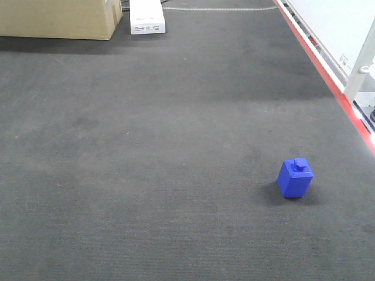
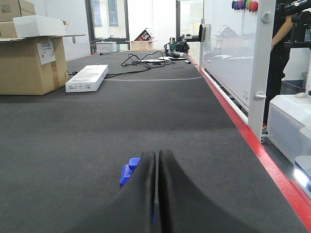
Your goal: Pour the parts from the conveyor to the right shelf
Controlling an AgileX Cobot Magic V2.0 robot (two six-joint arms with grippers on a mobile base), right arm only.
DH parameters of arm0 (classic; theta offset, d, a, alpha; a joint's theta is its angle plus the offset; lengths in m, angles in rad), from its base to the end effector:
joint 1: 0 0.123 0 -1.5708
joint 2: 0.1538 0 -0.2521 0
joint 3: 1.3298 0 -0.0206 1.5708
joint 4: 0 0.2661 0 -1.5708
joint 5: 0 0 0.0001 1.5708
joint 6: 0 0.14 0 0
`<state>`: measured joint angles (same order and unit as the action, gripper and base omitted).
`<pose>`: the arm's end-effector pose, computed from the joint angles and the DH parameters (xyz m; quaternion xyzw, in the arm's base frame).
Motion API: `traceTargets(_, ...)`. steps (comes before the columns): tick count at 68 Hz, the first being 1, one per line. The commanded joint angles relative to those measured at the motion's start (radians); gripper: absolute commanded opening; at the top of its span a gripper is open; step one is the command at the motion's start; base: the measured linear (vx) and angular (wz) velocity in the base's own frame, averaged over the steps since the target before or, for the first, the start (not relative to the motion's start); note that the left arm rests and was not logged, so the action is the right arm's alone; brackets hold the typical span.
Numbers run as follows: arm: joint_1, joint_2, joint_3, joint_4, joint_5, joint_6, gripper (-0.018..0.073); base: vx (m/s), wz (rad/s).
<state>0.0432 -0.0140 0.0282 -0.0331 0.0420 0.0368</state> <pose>0.1540 0.0065 0.2023 -0.0132 0.6959 0.0164 0.7178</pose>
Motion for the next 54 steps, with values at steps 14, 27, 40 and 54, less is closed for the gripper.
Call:
traceTargets(14, 0.0, -0.015, 0.0, -0.008, -0.07, 0.0, -0.001, 0.0, 0.0)
traceTargets(27, 0.0, -0.015, 0.0, -0.008, -0.07, 0.0, -0.001, 0.0, 0.0)
traceTargets(40, 0.0, -0.015, 0.0, -0.008, -0.07, 0.0, -0.001, 0.0, 0.0)
traceTargets(54, 0.0, -0.015, 0.0, -0.008, -0.07, 0.0, -0.001, 0.0, 0.0)
